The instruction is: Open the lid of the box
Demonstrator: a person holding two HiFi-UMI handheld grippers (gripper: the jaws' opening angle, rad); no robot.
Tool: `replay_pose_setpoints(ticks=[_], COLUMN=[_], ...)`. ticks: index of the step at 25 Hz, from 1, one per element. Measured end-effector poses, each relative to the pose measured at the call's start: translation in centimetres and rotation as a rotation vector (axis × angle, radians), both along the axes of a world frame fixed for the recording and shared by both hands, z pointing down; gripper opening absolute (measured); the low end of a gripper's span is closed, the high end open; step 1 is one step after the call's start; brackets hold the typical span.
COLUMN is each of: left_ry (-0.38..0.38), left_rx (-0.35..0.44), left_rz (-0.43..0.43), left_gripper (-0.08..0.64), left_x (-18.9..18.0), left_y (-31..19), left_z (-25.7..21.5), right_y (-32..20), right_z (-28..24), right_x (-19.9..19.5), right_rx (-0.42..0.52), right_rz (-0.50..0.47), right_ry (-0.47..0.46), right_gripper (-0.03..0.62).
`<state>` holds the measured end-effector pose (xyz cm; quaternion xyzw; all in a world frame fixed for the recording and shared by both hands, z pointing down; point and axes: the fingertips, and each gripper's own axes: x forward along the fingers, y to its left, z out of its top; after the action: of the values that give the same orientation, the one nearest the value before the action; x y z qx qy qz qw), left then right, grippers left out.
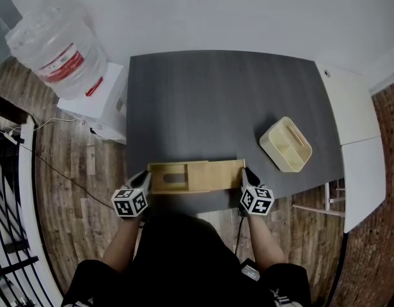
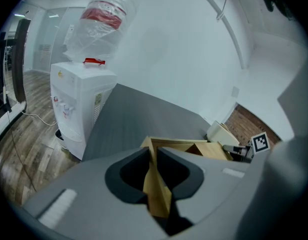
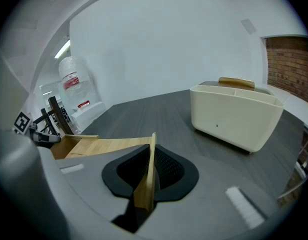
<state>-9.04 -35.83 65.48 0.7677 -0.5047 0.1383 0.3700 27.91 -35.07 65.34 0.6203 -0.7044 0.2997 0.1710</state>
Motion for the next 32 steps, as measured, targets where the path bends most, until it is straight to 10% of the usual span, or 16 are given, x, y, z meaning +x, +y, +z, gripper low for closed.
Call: replay_pose_setpoints(ticks=[32], left_ry=[-0.019], left_rx=[-0.008], left_rz=[-0.016], left_gripper=[0.046], left_x=[-0.2], left_y=[-0.1], left_z=[0.1], right_y=[-0.1], right_z=[0.2], right_x=[4.3], right_rx=[-0.012], right_rz=[0.076], right_ry=[0.013], right_gripper=[0.032])
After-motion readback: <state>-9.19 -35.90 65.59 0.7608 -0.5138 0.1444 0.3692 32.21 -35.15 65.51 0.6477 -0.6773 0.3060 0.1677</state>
